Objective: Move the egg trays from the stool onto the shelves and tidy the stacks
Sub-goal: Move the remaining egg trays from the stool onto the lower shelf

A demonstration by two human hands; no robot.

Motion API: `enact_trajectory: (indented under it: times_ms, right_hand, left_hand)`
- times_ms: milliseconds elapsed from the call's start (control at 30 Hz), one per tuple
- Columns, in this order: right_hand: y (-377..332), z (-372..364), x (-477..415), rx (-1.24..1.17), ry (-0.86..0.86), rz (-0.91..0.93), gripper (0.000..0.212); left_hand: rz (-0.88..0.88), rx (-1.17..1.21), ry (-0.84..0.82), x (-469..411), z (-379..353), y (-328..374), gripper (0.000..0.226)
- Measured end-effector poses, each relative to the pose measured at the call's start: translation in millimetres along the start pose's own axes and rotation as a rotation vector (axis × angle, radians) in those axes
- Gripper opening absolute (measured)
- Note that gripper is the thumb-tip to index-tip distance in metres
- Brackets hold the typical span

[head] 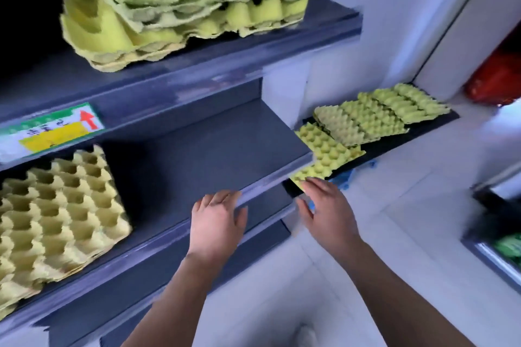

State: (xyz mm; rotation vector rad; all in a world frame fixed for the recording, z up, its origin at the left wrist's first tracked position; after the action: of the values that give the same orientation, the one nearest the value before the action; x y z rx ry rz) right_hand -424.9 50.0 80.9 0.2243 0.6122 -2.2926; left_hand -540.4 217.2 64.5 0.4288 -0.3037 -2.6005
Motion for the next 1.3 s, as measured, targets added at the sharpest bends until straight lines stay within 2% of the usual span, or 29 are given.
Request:
enact_trajectory:
  times_ms: [67, 200, 367, 600, 900, 1033, 1200, 1300]
  right_hand:
    - [44.8, 24.6, 3.1, 0.018, 0.045, -0.037, 0.029]
    - [134.2, 58.5, 4.4, 0.038, 0.051, -0.116, 0.027]
    - [236.7, 85.6, 3.0, 0.086, 0.071, -0.272, 0.033]
    - [360.9, 112.8, -33.0, 0.113, 0.099, -0.426, 0.033]
    - [509.3, 144.0, -124.3, 0.112, 0.134, -0.607, 0.036]
    - [569.3, 151.6, -154.8, 0.111, 0.119, -0.664, 0.037]
    - [662.8, 159.3, -186.1, 0.102, 0.106, -0.709, 0.037]
    - [726.7, 165.2, -206.0, 0.101, 0.081, -0.711, 0.037]
  left_hand:
    - [-0.026, 0.033, 0.0, -16.9, -18.4, 46.2, 0.018]
    - [-0.117, 0.108, 0.006, -51.0, -54.0, 138.1, 0.025]
    - [-0.188, 0.139, -0.105, -96.2, -108.9, 225.9, 0.021]
    - [-0.287, 0.196, -0.178, -179.6, -181.7, 318.0, 0.038]
    - [-0.403, 0.204, -0.217, -332.9, -245.3, 442.4, 0.039]
    - [-0.438, 0.22, -0.231, -382.4, -272.7, 493.2, 0.031]
    - [-0.448, 0.211, -0.287, -434.4, -324.4, 561.5, 0.039]
    - [-0.413, 0.232, -0.304, -466.5, -359.8, 602.7, 0.034]
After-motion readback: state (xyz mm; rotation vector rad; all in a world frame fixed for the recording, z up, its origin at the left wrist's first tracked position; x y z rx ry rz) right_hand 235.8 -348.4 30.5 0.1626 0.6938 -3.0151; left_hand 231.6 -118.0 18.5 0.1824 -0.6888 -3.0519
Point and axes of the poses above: each hand's wrist, its own x-axis away from the middle knuckle, its own z-axis out of the back of the hand, y = z × x, the point moved 9 cm from there along -x, towards the middle knuckle, and after that the axes turned 2 degrees about -x, right-handed, at the moved point
